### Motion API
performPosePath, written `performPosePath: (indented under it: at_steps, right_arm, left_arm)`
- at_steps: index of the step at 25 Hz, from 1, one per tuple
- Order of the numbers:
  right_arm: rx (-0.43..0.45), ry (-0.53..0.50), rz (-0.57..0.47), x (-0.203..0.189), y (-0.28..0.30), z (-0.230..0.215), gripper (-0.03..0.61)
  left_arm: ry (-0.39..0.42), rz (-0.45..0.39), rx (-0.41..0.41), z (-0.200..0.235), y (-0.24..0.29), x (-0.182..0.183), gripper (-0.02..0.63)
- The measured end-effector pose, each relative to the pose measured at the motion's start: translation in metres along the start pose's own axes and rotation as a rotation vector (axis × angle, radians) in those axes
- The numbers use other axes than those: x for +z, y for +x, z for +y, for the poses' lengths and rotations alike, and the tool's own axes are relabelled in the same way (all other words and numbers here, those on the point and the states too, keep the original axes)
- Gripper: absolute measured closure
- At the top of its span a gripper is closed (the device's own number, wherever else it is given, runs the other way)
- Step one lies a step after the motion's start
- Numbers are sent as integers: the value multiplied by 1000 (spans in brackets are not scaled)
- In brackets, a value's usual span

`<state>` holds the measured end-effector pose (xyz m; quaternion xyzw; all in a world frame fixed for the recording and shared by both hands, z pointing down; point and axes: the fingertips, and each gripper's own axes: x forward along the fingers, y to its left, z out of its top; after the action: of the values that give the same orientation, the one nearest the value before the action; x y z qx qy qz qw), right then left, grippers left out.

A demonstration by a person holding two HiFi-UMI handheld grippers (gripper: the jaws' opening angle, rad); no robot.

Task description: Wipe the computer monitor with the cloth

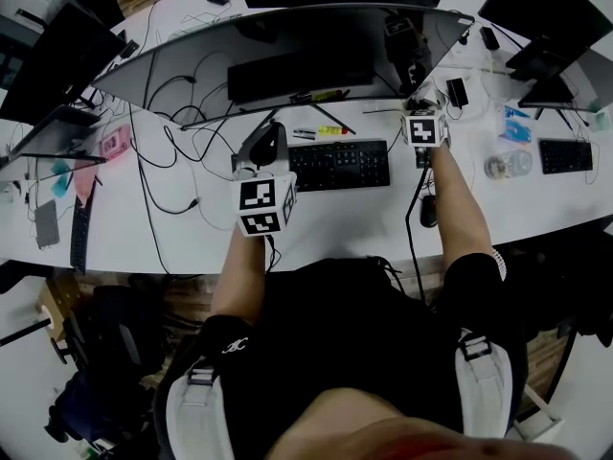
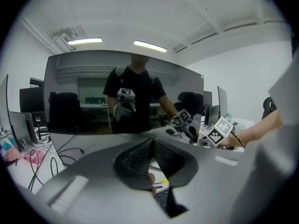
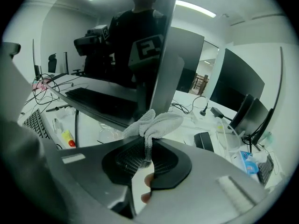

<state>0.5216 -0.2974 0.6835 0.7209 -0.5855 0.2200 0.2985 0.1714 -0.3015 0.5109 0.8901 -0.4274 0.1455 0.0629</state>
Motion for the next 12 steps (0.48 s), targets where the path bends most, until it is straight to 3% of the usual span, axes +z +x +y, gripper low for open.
performPosePath:
  at_steps: [8, 12]
  right_arm:
    - [10, 17, 54, -18, 8, 18, 554]
    - [47, -21, 63, -20, 10, 42, 554]
  left_arm:
    - [-4, -3, 20, 13, -9, -1, 564]
    - [-7, 1, 37, 21, -17, -4, 563]
